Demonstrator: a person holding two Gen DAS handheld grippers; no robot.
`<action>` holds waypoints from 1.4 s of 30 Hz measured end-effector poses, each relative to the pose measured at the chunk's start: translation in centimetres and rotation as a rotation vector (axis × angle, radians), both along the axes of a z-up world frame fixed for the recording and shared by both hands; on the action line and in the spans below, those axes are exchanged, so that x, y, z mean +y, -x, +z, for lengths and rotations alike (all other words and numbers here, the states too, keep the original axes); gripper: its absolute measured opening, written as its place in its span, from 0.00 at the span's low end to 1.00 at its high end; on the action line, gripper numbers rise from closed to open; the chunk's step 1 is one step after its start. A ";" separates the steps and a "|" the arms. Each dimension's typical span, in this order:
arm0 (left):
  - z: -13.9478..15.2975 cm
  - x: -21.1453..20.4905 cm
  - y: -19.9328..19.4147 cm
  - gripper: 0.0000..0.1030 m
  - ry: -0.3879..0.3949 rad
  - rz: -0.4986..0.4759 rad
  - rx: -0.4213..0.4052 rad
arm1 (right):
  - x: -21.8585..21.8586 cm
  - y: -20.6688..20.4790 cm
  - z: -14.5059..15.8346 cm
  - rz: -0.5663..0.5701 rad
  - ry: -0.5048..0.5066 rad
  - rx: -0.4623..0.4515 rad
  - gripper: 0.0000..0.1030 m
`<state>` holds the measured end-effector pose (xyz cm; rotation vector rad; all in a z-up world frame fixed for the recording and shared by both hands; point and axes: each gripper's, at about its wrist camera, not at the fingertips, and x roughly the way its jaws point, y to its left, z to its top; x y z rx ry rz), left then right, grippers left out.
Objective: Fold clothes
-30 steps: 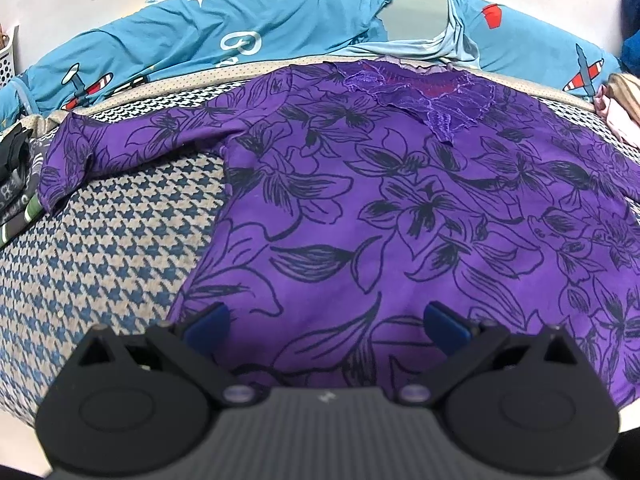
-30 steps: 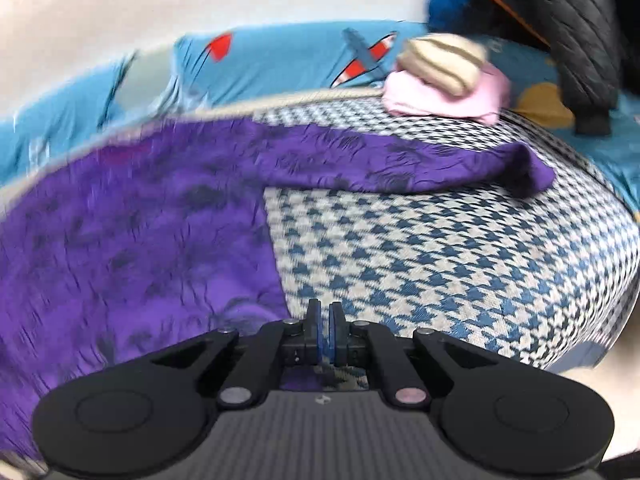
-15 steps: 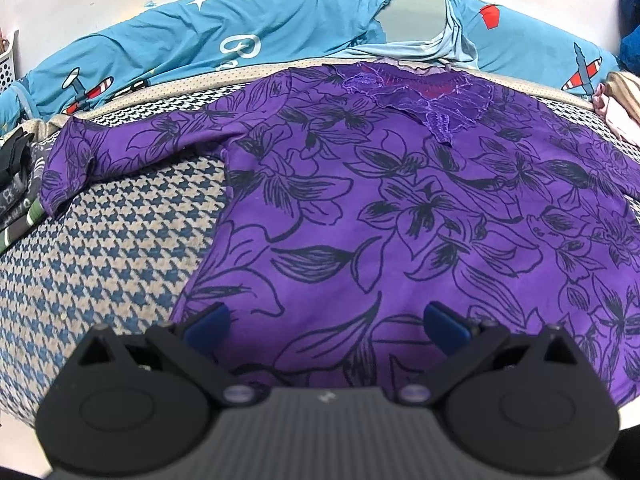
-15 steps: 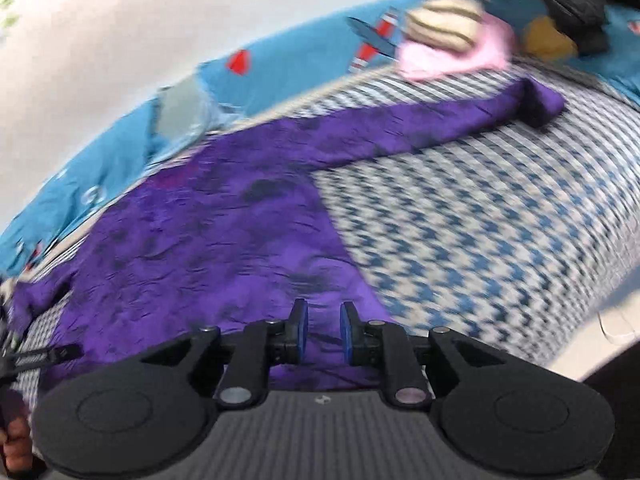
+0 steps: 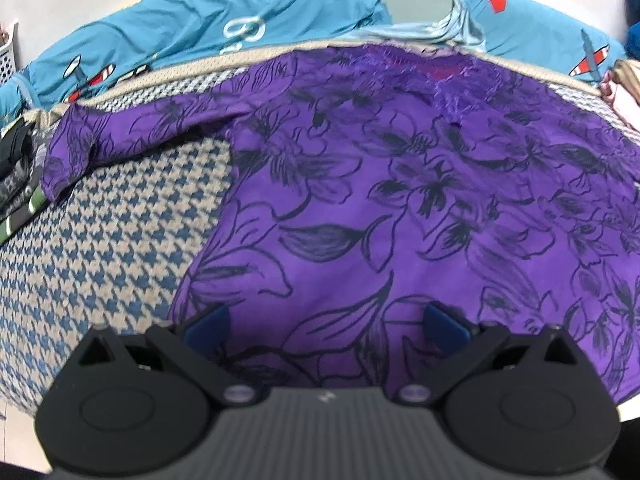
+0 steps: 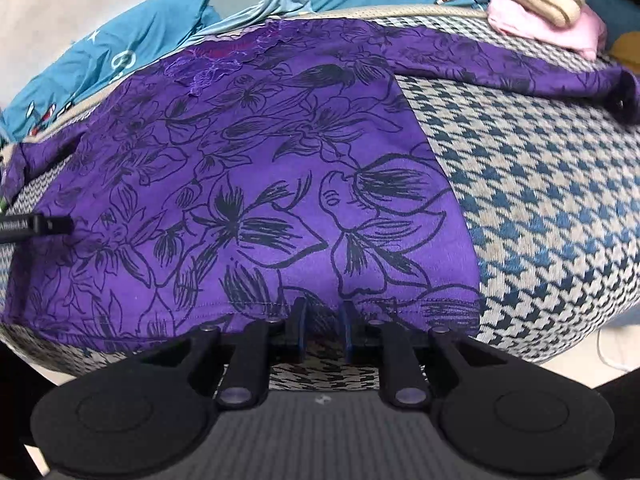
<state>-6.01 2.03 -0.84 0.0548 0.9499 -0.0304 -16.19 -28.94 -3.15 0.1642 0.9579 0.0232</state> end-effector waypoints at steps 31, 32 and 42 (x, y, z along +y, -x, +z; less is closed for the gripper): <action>1.5 0.2 0.4 1.00 -0.012 -0.013 -0.119 | 0.9 -5.3 4.7 0.114 -0.007 -0.161 0.16; 1.7 0.1 -0.2 1.00 -0.013 -0.014 -0.121 | 0.3 -5.8 4.8 0.100 -0.004 -0.165 0.16; 2.0 -2.2 -5.7 1.00 -0.070 -0.089 -0.131 | -6.9 -9.9 4.9 -0.084 0.050 -0.162 0.17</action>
